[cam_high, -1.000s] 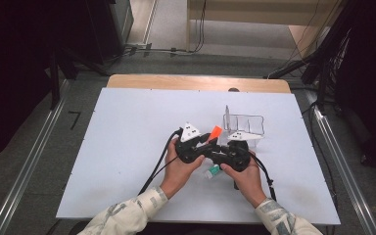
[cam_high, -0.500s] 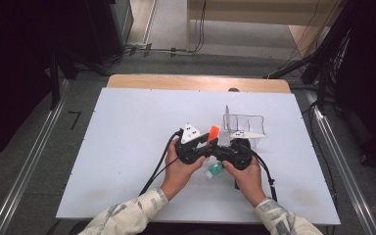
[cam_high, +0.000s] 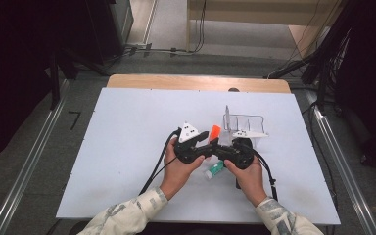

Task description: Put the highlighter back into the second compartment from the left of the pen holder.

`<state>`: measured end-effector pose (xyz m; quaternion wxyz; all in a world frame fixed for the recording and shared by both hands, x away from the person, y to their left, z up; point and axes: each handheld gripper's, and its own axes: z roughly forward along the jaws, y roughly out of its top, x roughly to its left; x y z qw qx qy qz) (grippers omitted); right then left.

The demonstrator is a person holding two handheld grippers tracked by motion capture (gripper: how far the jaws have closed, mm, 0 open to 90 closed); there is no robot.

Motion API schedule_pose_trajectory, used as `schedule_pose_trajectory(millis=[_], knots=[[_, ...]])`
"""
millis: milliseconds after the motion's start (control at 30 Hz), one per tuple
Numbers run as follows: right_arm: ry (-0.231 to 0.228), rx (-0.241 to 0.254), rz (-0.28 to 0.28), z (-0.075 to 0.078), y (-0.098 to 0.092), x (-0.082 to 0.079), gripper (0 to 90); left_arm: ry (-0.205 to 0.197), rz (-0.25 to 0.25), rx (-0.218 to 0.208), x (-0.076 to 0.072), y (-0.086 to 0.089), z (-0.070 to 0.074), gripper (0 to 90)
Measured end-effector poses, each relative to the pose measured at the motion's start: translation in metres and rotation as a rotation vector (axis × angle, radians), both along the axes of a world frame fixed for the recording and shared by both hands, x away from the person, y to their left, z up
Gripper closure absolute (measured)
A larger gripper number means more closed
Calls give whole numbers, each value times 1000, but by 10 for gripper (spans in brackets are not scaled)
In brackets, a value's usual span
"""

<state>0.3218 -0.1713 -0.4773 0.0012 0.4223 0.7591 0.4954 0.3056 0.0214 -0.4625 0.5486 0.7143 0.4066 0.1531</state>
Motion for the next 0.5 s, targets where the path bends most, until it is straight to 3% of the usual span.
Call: schedule_pose_trajectory(millis=[500], knots=[[-27, -10, -44, 3, -14, 5, 747, 4, 2, 12, -6, 10, 1, 477]])
